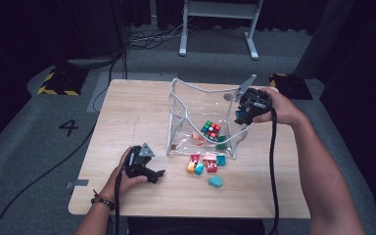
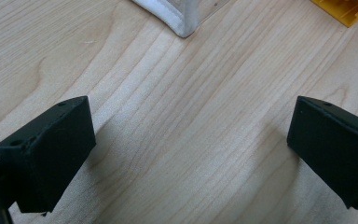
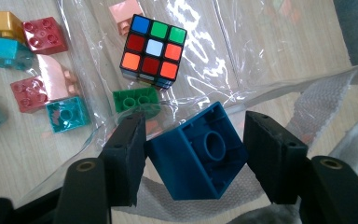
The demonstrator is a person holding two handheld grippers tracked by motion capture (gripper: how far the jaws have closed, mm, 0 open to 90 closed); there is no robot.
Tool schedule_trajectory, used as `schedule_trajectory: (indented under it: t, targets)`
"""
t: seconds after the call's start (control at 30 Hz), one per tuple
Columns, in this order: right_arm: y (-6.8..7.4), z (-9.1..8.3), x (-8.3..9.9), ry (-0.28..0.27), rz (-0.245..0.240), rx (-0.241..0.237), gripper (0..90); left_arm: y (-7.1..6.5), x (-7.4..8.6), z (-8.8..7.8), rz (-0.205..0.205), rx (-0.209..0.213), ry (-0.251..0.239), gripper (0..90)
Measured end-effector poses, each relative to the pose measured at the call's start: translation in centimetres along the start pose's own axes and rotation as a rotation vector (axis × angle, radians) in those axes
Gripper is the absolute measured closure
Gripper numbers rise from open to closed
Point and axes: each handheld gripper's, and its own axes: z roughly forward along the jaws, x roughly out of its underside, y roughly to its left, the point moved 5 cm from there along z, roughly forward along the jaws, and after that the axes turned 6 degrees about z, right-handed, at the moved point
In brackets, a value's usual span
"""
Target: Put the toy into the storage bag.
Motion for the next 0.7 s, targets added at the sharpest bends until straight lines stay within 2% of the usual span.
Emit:
schedule_trajectory:
  t: [0.23,0.27,0.4,0.43,0.5,0.53,0.57,0.6,0.67,0.7]
  targets:
    - [0.3,-0.4,0.1,-0.045,0.015,0.027,41.2,0.0,0.0,0.0,0.0,-0.001,-0.002,0.9]
    - [0.4,-0.8,0.0,-0.097,0.018,0.023,41.0,0.0,0.0,0.0,0.001,0.003,0.002,1.0]
    - [0.5,-1.5,0.3,-0.184,0.038,0.038,39.2,0.0,0.0,0.0,0.001,0.004,0.003,1.0]
    - [0.6,-1.7,0.4,-0.225,0.05,0.026,39.2,0.0,0.0,0.0,0.001,0.004,0.003,1.0]
    - [0.7,-1.9,0.6,-0.245,0.057,0.027,38.3,0.0,0.0,0.0,0.001,0.003,0.003,1.0]
    - [0.7,-2.4,0.9,-0.278,0.097,0.041,36.4,0.0,0.0,0.0,0.001,0.001,0.002,1.0]
    - [0.6,-2.5,0.9,-0.3,0.097,0.04,37.1,0.0,0.0,0.0,0.001,0.004,0.003,1.0]
    - [0.8,-2.8,1.0,-0.328,0.121,0.034,37.2,0.0,0.0,0.0,0.002,0.003,0.003,1.0]
    - [1.0,-3.3,1.2,-0.366,0.125,0.049,37.3,0.0,0.0,0.0,0.001,0.004,0.003,1.0]
    - [1.0,-3.3,1.2,-0.366,0.125,0.049,37.3,0.0,0.0,0.0,0.001,0.004,0.003,1.0]
